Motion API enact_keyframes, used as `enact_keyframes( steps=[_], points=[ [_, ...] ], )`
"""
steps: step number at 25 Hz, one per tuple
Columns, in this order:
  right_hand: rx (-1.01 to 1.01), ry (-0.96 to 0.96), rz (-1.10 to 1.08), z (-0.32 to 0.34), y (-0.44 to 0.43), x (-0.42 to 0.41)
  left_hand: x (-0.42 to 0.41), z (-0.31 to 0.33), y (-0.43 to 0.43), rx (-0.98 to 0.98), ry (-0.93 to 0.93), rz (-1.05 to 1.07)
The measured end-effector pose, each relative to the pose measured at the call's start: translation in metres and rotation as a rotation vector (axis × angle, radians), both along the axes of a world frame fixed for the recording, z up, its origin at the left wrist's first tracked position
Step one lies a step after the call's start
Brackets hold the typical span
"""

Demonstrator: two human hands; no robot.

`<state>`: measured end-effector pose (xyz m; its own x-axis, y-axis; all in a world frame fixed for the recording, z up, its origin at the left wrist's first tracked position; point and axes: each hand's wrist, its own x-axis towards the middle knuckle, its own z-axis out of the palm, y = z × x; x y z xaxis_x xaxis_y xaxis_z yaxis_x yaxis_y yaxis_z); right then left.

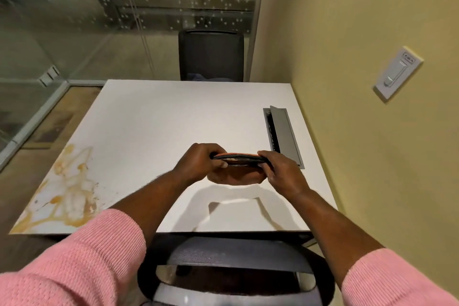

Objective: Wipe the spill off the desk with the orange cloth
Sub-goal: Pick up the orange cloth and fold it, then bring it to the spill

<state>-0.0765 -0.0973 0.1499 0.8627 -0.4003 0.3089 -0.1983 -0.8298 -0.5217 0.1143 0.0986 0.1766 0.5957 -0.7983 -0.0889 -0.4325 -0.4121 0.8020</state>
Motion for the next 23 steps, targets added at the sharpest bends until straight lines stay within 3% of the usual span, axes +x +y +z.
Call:
enact_keyframes(
  steps=[8, 23],
  points=[
    [0.059, -0.118, -0.046, 0.031, 0.104, 0.089, 0.080, 0.027, 0.114, -0.116, 0.004, 0.089],
    [0.107, 0.002, 0.076, 0.013, 0.330, 0.238, 0.220, 0.010, 0.352, -0.147, -0.028, 0.249]
  ],
)
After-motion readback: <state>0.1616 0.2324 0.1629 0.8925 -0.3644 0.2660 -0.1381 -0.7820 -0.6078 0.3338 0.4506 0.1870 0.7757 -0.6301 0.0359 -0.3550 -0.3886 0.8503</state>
